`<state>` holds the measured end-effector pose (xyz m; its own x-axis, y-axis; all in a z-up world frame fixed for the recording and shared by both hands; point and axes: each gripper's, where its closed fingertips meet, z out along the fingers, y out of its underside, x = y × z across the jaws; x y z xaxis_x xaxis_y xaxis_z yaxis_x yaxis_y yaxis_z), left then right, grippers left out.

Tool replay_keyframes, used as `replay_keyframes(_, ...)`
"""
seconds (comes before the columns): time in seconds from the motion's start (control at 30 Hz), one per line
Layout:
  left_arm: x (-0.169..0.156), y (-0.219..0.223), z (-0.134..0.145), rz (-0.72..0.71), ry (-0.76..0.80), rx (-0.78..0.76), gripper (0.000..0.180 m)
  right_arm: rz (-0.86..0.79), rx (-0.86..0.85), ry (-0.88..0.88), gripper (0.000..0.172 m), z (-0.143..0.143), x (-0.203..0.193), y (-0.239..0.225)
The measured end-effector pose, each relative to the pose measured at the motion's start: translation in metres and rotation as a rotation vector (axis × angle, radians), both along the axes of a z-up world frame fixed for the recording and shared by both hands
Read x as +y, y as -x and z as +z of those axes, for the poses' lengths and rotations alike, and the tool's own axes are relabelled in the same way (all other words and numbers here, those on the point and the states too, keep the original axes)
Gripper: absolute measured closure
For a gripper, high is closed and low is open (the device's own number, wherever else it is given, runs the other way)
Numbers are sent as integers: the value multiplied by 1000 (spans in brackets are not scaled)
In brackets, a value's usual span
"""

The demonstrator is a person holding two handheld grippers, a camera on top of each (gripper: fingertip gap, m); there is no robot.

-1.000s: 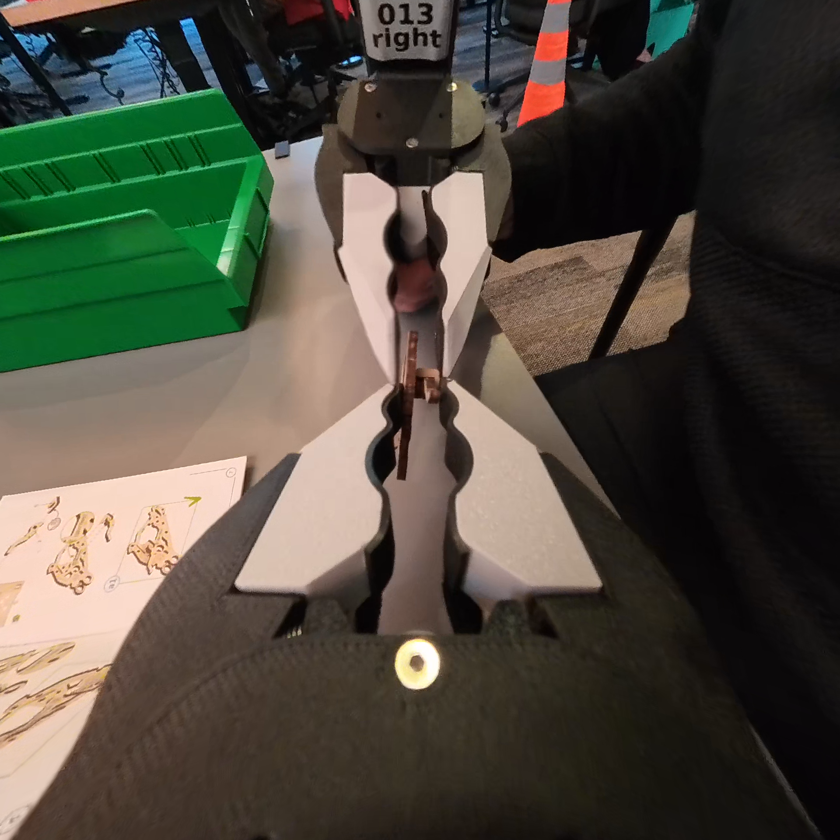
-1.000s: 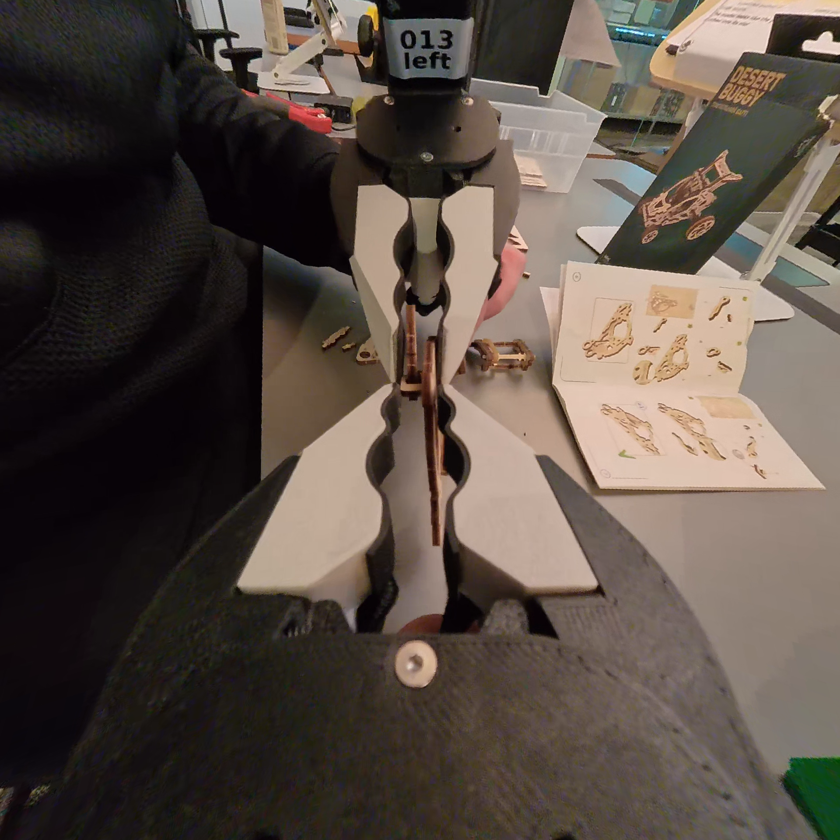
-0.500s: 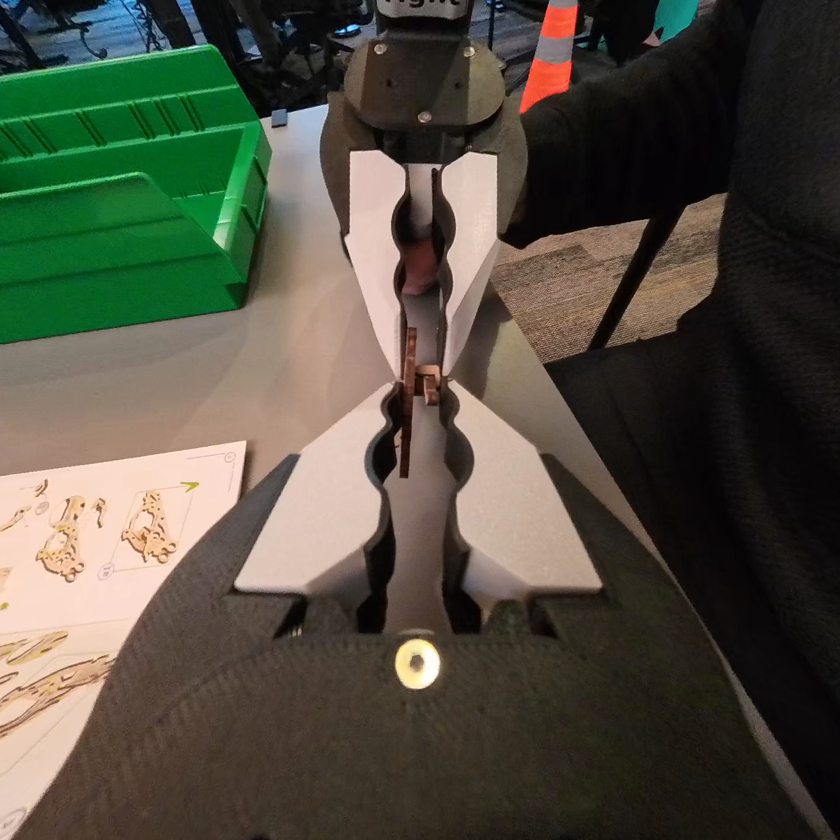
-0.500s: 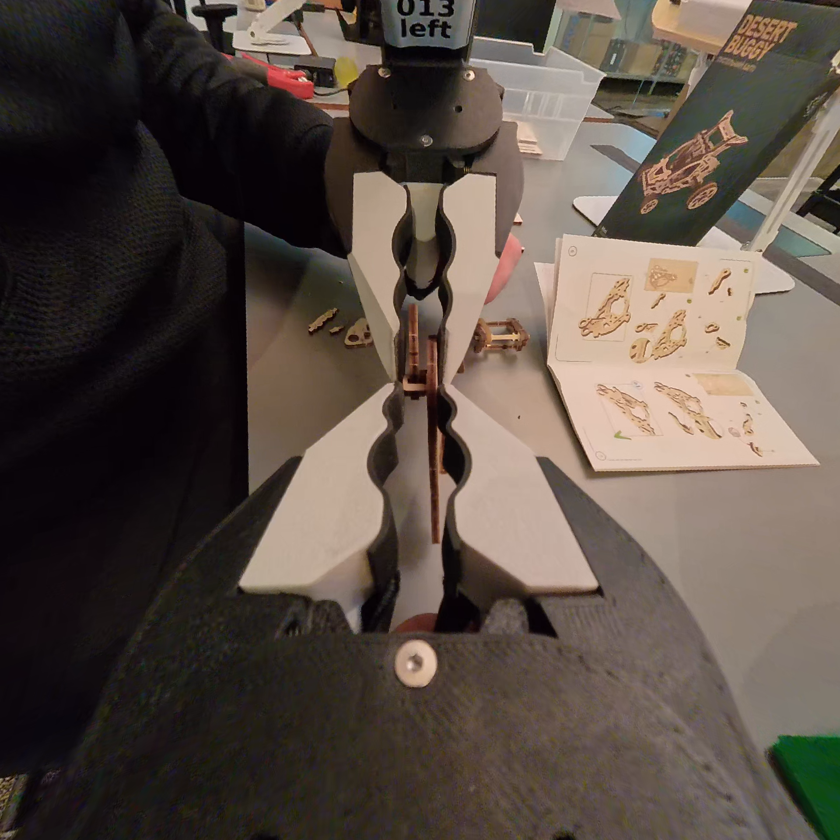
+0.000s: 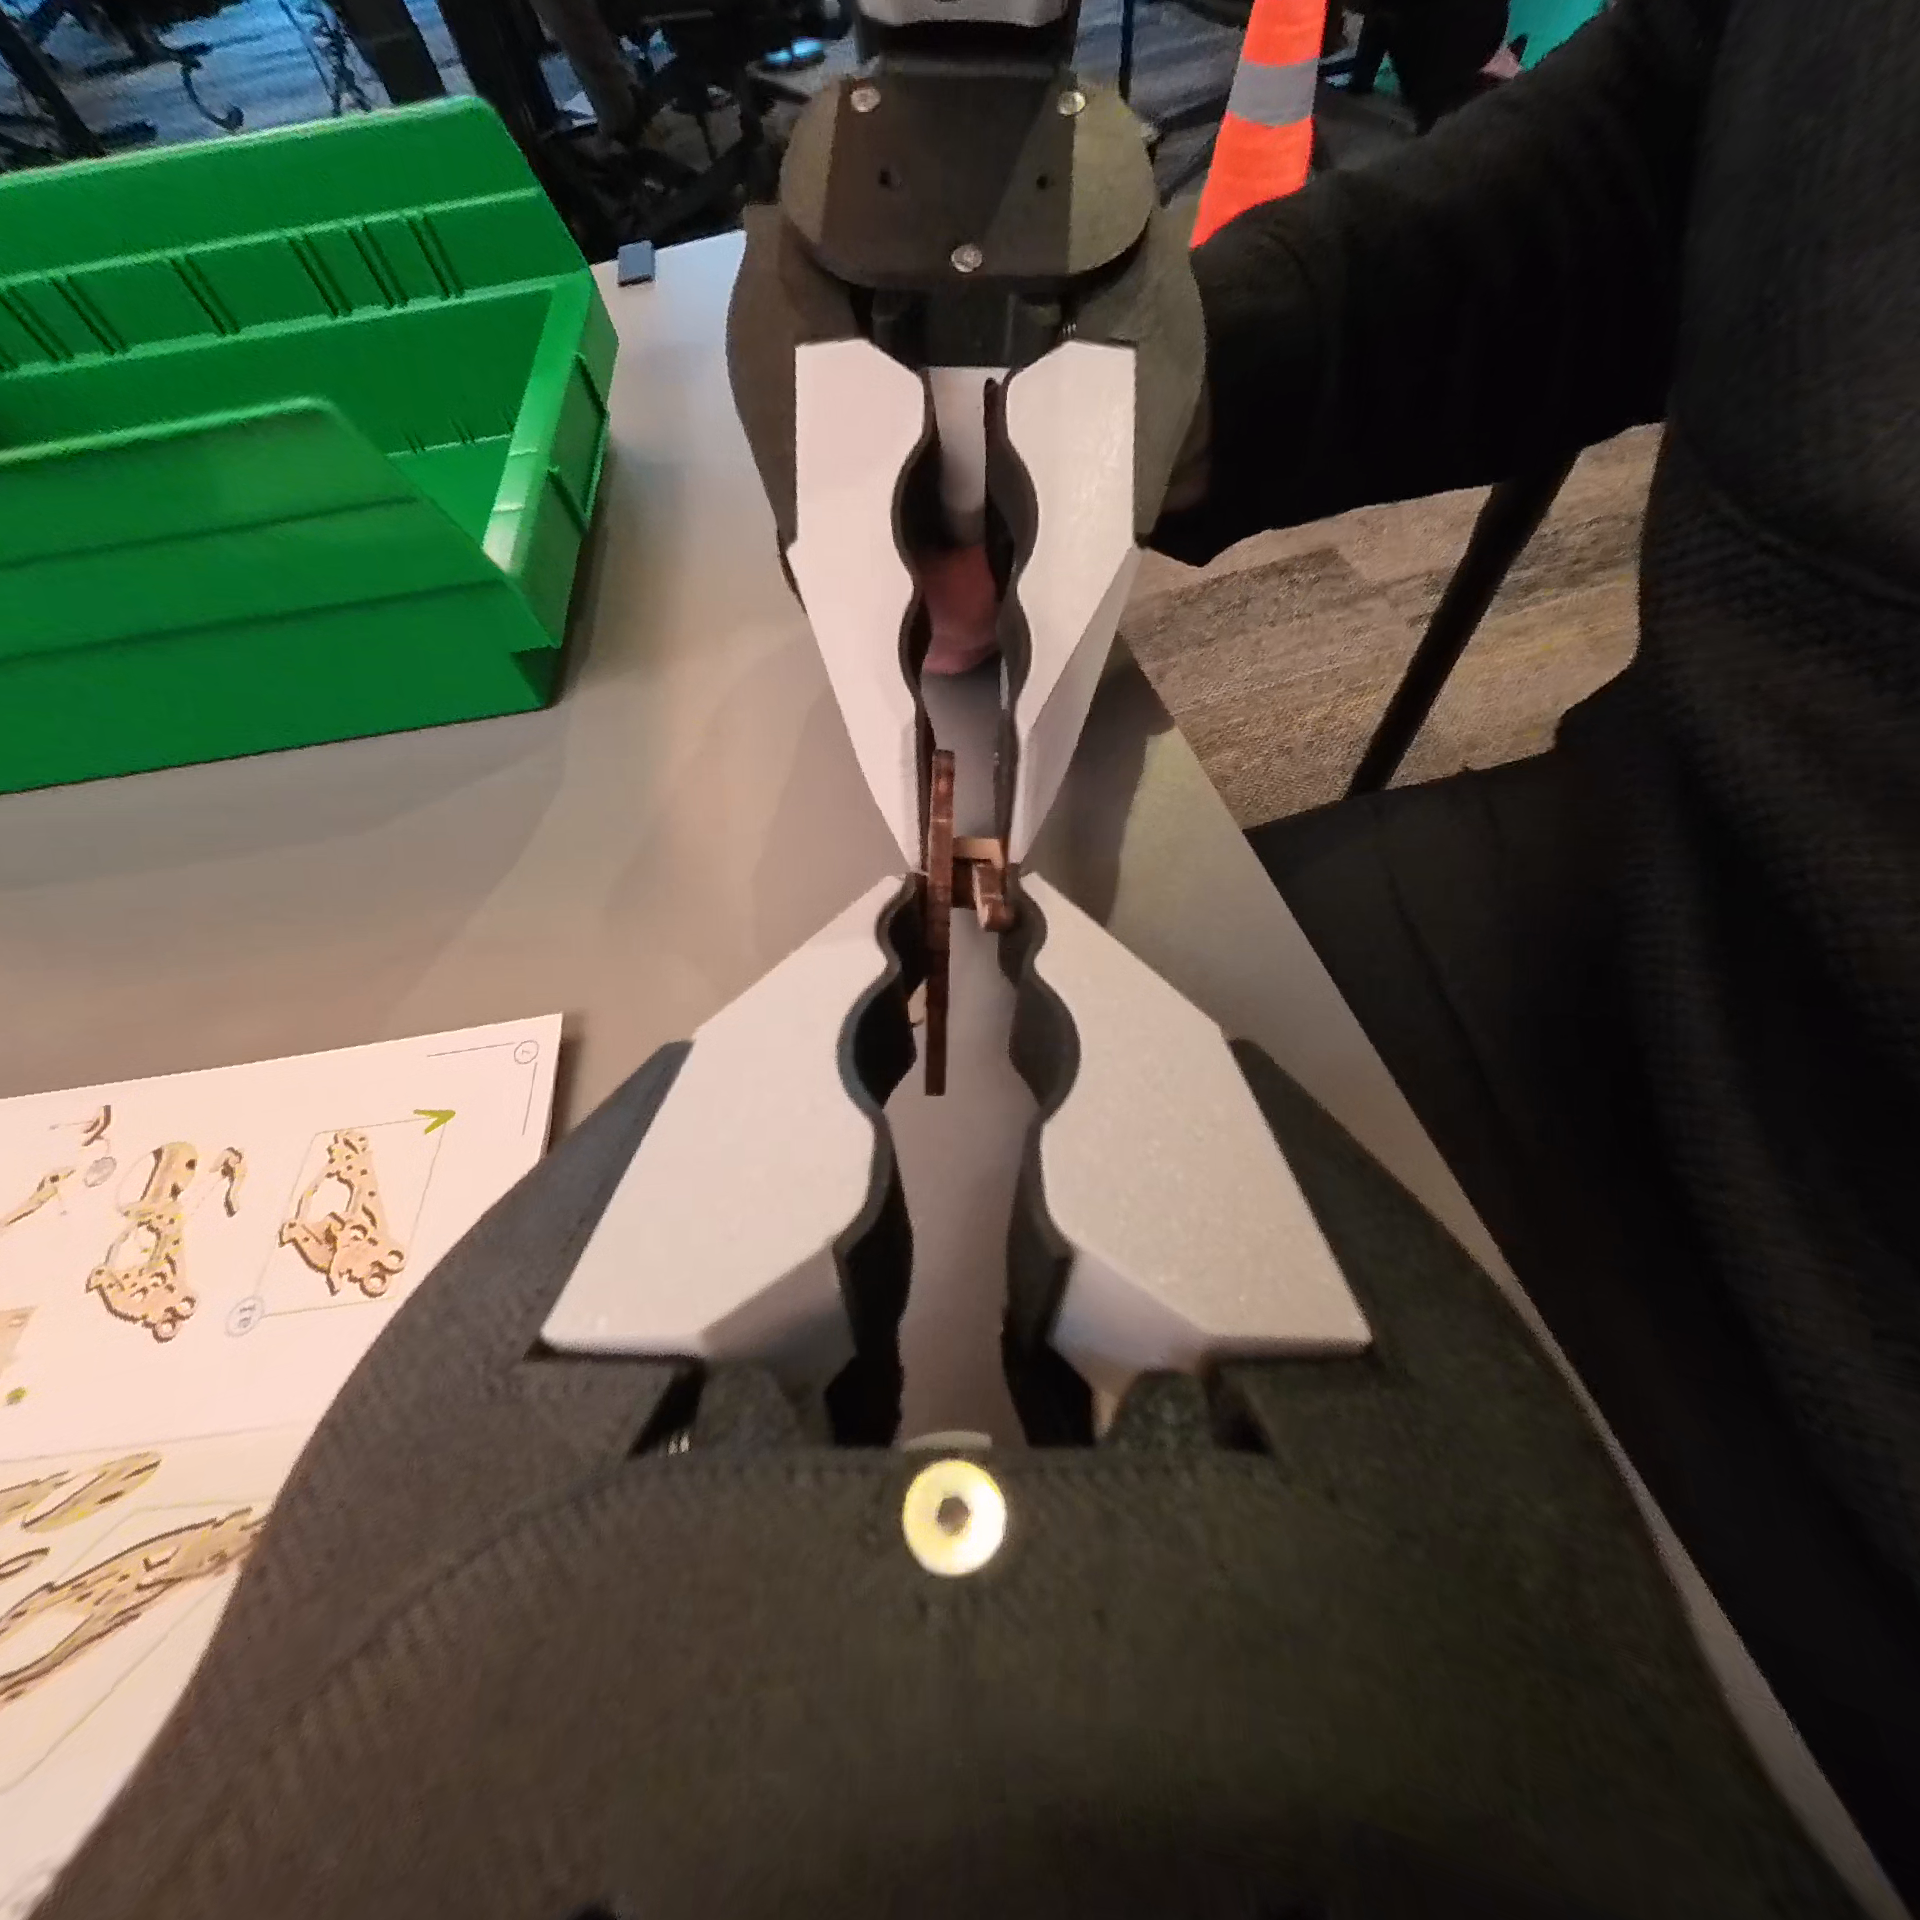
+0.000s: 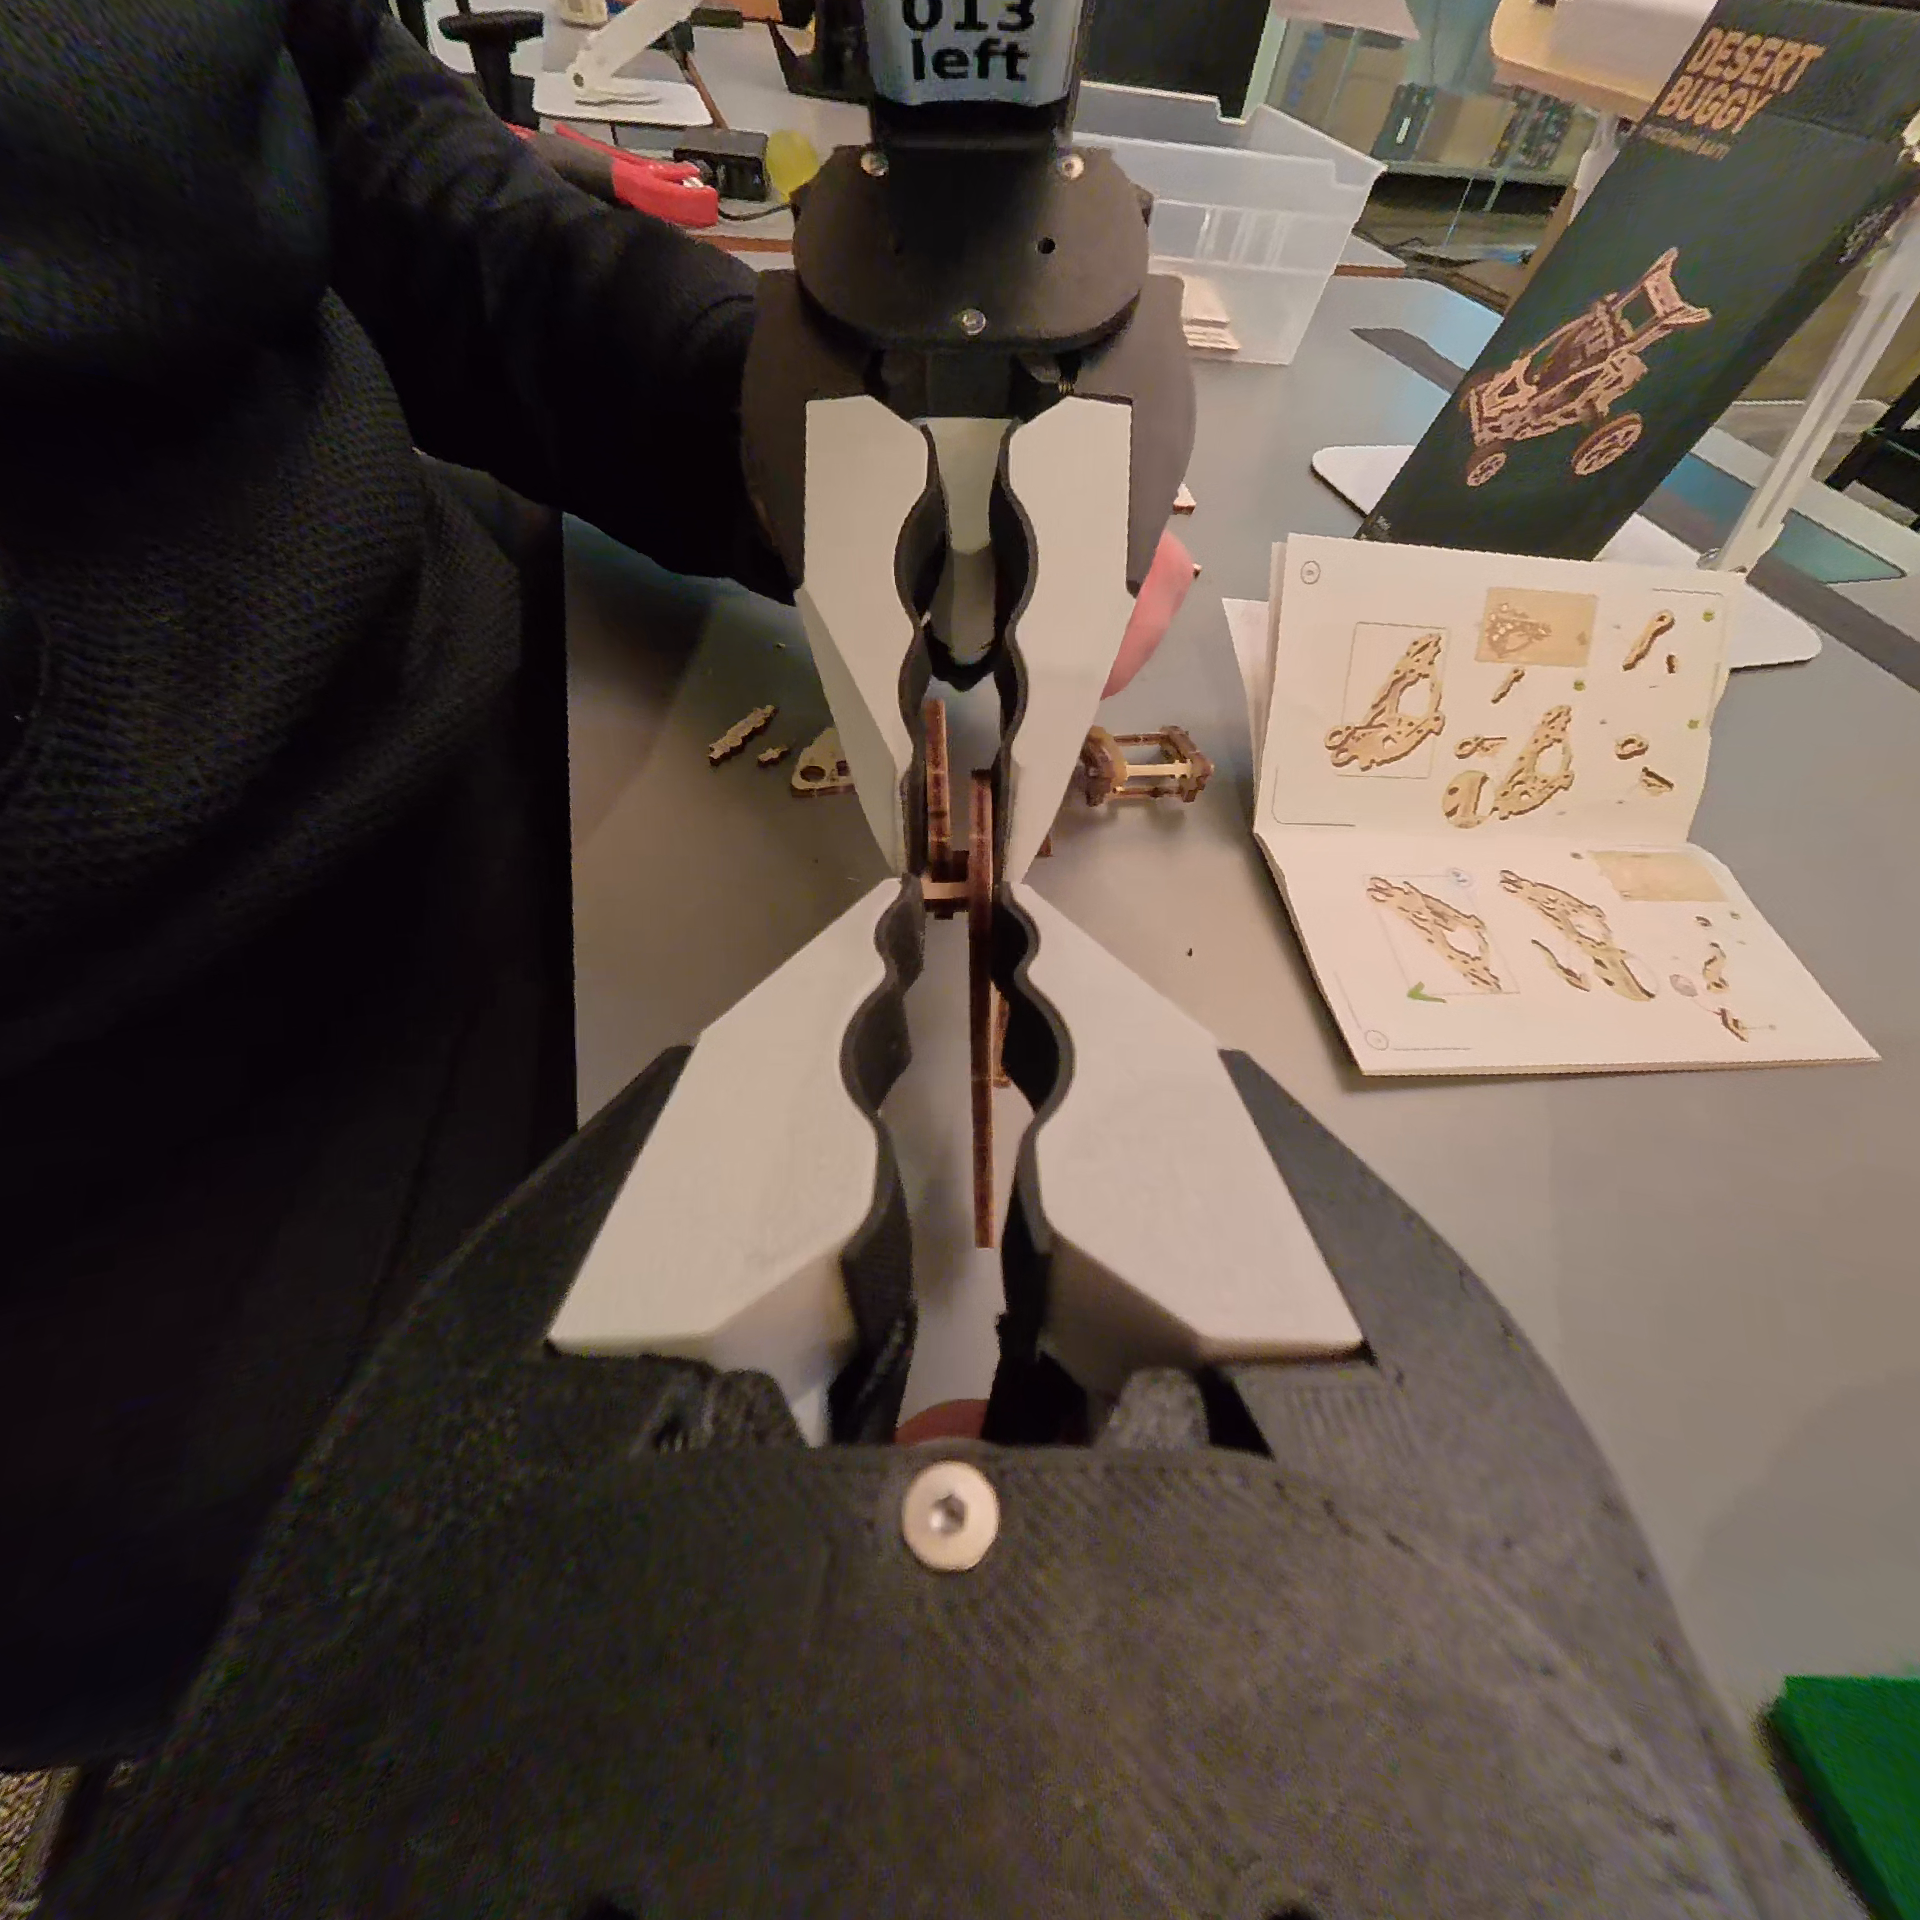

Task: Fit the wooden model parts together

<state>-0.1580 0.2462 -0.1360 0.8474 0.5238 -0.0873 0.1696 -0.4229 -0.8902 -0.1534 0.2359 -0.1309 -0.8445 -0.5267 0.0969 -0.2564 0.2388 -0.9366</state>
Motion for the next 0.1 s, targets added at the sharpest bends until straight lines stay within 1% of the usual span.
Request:
replay_keyframes(0.07, 0, 1, 4, 0, -21, 11, 169, -2, -18, 14, 163, 3, 0, 1)
replay_keyframes(0.1, 0, 0, 4, -9, -5, 19, 169, 1, -16, 15, 162, 3, 1, 0)
